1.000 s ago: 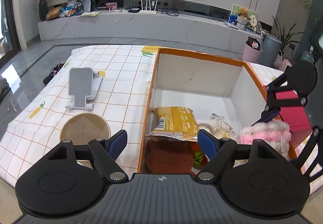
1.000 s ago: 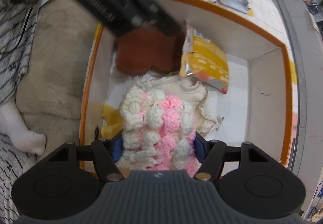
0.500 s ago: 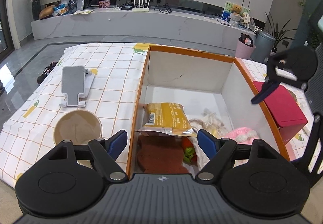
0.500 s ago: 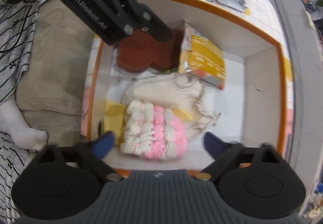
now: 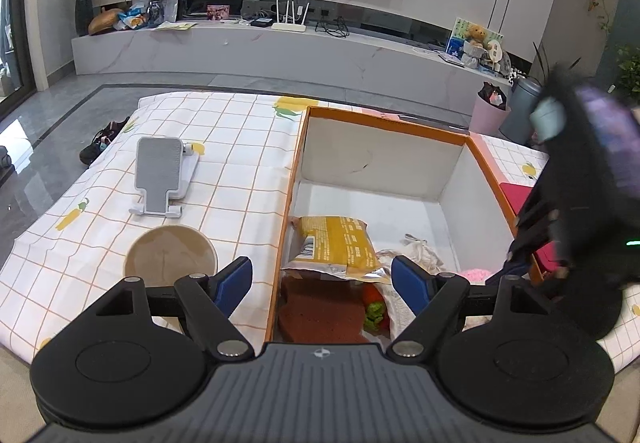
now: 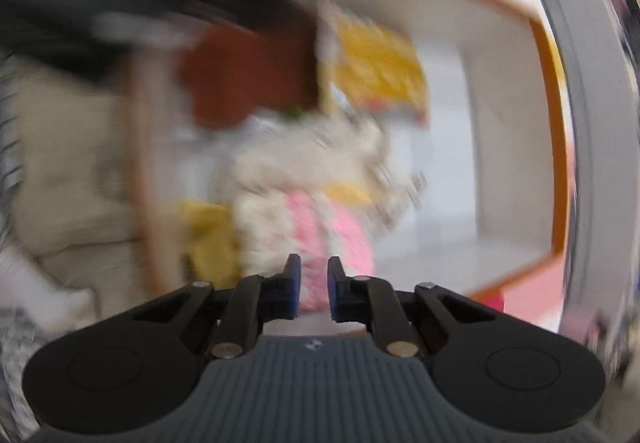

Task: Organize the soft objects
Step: 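Withdraw both tools from the shoebox toward the remaining soft items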

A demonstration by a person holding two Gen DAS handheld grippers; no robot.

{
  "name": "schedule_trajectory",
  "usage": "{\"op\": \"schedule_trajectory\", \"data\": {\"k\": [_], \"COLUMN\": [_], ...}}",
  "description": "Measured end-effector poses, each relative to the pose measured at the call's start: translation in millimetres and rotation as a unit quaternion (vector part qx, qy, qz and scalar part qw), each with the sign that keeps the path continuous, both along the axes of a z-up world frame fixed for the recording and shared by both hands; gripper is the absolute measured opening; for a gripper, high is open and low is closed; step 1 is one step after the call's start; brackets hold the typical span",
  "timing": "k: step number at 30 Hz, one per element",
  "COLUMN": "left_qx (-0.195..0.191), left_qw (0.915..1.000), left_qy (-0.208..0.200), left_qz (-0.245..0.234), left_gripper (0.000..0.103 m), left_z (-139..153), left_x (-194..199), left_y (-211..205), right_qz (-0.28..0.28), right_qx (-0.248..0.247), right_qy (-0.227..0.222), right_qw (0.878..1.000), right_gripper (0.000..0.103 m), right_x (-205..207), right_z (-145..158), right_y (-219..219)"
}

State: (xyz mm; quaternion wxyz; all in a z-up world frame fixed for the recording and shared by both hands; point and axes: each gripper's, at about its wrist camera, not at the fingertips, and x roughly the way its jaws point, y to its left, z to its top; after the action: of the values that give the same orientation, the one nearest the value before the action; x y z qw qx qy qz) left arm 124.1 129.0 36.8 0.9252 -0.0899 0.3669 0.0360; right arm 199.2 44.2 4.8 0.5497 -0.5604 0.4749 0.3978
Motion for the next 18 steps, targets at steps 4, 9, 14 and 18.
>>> {"op": "schedule_trajectory", "data": {"k": [4, 9, 14, 18], "left_qx": [0.010, -0.005, 0.013, 0.002], "left_qw": [0.9999, 0.9997, 0.9998, 0.9997], "left_qy": [0.010, 0.023, 0.012, 0.020], "left_qz": [0.007, -0.003, 0.010, 0.011], "left_gripper": [0.088, 0.088, 0.088, 0.088], "left_z": [-1, -5, 0, -2], "left_x": [3, 5, 3, 6], "left_y": [0, 5, 8, 11], "right_qz": [-0.015, -0.081, -0.128, -0.157], "right_qx": [-0.023, -0.056, -0.072, -0.062], "right_qy": [0.002, 0.011, 0.024, 0.031], "right_qw": [1.000, 0.995, 0.989, 0.985], "right_gripper": [0.005, 0.004, 0.003, 0.003], "right_x": [4, 20, 38, 45], "right_z": [-19, -51, -73, -79], "right_y": [7, 19, 23, 18]}}
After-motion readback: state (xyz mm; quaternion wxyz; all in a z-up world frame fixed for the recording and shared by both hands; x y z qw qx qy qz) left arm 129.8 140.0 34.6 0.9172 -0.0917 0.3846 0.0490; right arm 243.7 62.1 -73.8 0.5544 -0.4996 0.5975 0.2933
